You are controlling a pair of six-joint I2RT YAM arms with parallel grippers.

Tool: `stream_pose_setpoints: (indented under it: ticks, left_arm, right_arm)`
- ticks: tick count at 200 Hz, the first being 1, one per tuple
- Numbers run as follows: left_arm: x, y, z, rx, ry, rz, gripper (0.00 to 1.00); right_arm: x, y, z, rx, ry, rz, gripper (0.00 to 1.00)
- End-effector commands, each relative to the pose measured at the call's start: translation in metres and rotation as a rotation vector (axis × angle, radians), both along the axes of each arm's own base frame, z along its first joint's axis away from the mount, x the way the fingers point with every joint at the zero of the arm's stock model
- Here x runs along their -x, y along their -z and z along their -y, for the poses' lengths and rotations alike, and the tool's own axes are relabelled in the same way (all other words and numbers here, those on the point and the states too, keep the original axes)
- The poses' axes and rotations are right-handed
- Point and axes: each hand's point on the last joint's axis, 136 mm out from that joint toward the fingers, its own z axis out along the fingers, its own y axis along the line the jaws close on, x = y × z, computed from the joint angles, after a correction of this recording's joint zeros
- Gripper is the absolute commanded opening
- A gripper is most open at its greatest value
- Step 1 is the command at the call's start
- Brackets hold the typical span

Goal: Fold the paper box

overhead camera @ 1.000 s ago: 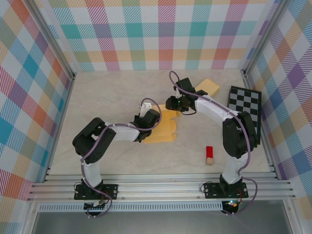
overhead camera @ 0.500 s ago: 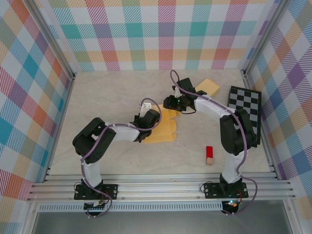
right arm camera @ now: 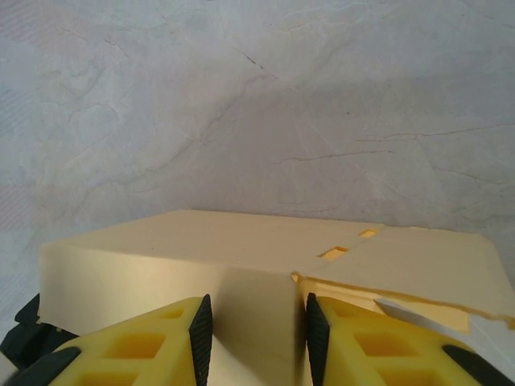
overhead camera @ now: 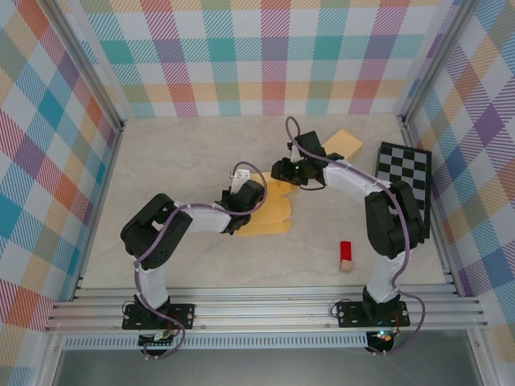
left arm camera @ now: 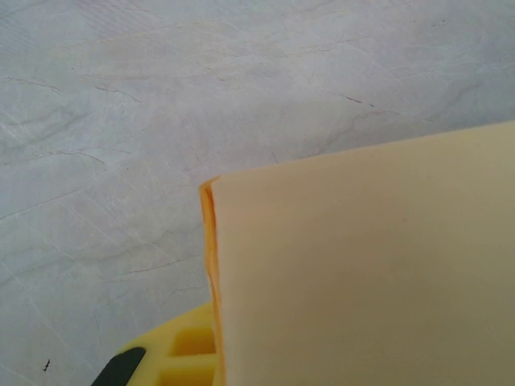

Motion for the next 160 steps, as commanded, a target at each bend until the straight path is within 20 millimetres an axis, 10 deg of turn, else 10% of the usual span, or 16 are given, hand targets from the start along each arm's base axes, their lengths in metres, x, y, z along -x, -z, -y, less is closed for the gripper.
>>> stream_pose_setpoints:
  ticks: [1, 115, 160]
  left_arm:
    - [0.019, 0.04, -0.012, -0.149, 0.034, -0.138, 0.0]
    - [0.018, 0.042, -0.008, -0.148, 0.044, -0.154, 0.0]
    - [0.019, 0.042, -0.008, -0.16, 0.05, -0.16, 0.0]
  right_arm:
    - [0.006, -0.013, 0.014, 0.022, 0.014, 0.03, 0.43]
    - [0.003, 0.006, 0.057, 0.013, 0.1, 0.093, 0.35]
    - [0.006, -0.028, 0.083, 0.075, 0.107, 0.224, 0.41]
